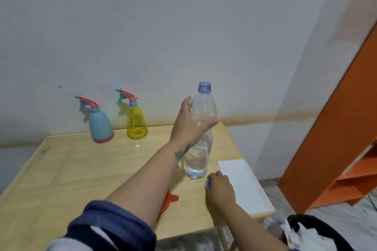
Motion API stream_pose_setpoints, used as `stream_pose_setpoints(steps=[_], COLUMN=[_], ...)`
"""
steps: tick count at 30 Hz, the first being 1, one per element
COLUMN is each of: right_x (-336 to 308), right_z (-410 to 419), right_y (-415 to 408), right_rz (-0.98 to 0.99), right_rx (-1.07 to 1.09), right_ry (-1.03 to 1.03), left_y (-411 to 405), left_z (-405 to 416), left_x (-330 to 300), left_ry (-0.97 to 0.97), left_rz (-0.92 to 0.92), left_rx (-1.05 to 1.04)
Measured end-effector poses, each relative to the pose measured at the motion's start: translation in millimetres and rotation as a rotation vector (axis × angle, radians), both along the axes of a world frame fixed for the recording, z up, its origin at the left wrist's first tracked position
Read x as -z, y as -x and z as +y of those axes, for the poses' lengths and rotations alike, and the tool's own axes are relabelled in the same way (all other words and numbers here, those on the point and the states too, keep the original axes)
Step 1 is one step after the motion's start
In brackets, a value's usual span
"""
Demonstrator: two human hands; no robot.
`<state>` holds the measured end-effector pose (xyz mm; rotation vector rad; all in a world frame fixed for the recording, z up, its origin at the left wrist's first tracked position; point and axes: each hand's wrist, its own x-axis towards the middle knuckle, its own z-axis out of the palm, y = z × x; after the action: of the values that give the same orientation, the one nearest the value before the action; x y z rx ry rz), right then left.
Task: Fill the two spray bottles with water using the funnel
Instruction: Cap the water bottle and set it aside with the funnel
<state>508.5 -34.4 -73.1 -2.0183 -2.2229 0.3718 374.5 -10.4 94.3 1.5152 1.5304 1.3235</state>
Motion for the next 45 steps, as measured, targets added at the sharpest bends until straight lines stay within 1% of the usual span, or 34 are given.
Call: stream_pose_setpoints(steps=[3,5,7,10,13,15,17,20,24,28,30,34,37,42,45], right_x=[-9.5,-34.4,-72.2,-140.8,-205.7,-241.9,-267.4,-282.0,-273.0,-262.9,-258.0,-247.4,-247.8,-268.2,-278.3], right_z=[9.8,21.7,35.6,51.0,59.6,61.6,60.1,58.0,59.1,58.5,57.5,56.4,59.3,66.2,69.4], right_y=[-9.7,-16.6,-22.2,-25.2,-23.3,-21.3,-17.7,-5.6,6.4,14.1,17.1,13.6,8.9,5.5,4.5], right_rz=[0.204,0.360,0.450,0.595,0.830,0.991,1.072,1.095,1.123,1.182,1.175,1.092,1.022,0.677,0.582], right_rx=[0.100,0.162,0.170,0.131,0.097,0.050,-0.033,-0.132,-0.193,-0.201,-0.193,-0.186,-0.220,-0.362,-0.364], right_ry=[-0.006,-0.030,-0.099,-0.250,-0.353,-0.327,-0.264,-0.253,-0.258,-0.254,-0.270,-0.279,-0.269,-0.106,-0.146], left_y=[-6.0,-8.5,-11.0,-11.3,-8.6,-8.2,-8.8,-8.8,-9.7,-10.5,-10.4,-10.2,-11.0,-10.3,-9.8], left_z=[-0.1,-0.6,-1.4,-2.8,-4.5,-5.1,-5.4,-5.2,-4.3,-3.3,-2.9,-3.1,-4.0,-4.1,-4.6], left_x=[5.0,6.3,7.1,7.5,7.1,6.5,5.4,4.9,6.3,7.4,7.8,8.0,8.2,7.3,7.1], left_ry=[-0.016,-0.025,-0.032,-0.036,-0.026,-0.015,-0.001,0.005,0.007,0.007,0.009,0.010,0.011,0.014,0.016], left_rz=[-0.001,0.012,0.035,0.039,0.025,0.022,0.024,0.029,0.032,0.031,0.026,0.011,0.004,0.014,0.012], left_rx=[-0.030,-0.040,-0.043,-0.044,-0.041,-0.032,-0.025,-0.030,-0.033,-0.046,-0.051,-0.046,-0.043,-0.044,-0.041])
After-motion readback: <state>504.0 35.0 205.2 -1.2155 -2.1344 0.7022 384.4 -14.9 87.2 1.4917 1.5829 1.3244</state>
